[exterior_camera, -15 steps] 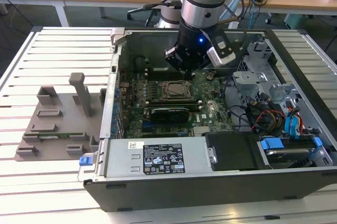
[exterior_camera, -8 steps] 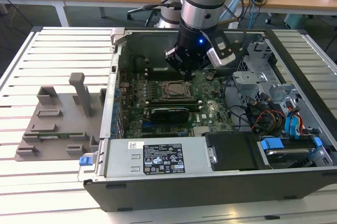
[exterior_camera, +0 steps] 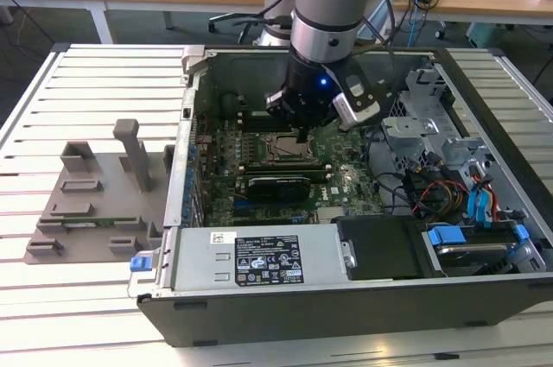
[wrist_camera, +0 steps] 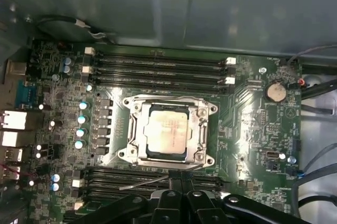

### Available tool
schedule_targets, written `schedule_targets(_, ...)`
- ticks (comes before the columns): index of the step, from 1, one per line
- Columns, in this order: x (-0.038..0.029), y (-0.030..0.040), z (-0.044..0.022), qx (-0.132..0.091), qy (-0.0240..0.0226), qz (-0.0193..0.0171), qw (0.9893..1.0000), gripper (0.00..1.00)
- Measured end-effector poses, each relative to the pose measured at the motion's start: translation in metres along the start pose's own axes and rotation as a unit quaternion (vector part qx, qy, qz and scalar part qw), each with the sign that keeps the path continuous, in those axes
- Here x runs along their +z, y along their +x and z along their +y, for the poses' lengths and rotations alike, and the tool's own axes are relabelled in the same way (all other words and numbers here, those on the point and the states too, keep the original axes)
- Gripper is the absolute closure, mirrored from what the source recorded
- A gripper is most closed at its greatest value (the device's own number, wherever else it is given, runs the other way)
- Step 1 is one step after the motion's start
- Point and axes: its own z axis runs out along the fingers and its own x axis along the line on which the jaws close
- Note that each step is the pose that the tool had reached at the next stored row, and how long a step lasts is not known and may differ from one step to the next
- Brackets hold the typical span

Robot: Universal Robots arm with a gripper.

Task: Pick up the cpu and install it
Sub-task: 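Install the second cpu locking lever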

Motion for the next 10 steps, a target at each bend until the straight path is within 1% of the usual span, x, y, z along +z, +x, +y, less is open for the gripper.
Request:
schedule_targets(2,0.0029,0.0026,-0.0047,0.0,-0.0015,-0.0001,1.0,0.89)
schedule_targets(4,0.0042,0.003,-0.0063,0.0,-0.0017,-0.0001,1.0,0.89)
schedule_targets(7,0.0078,0.0042,-0.0112,0.0,-0.0018,-0.0001,1.0,0.89)
schedule_targets(10,0.0086,0.0057,-0.0142,0.0,-0.0021,-0.0001,1.0,0.89)
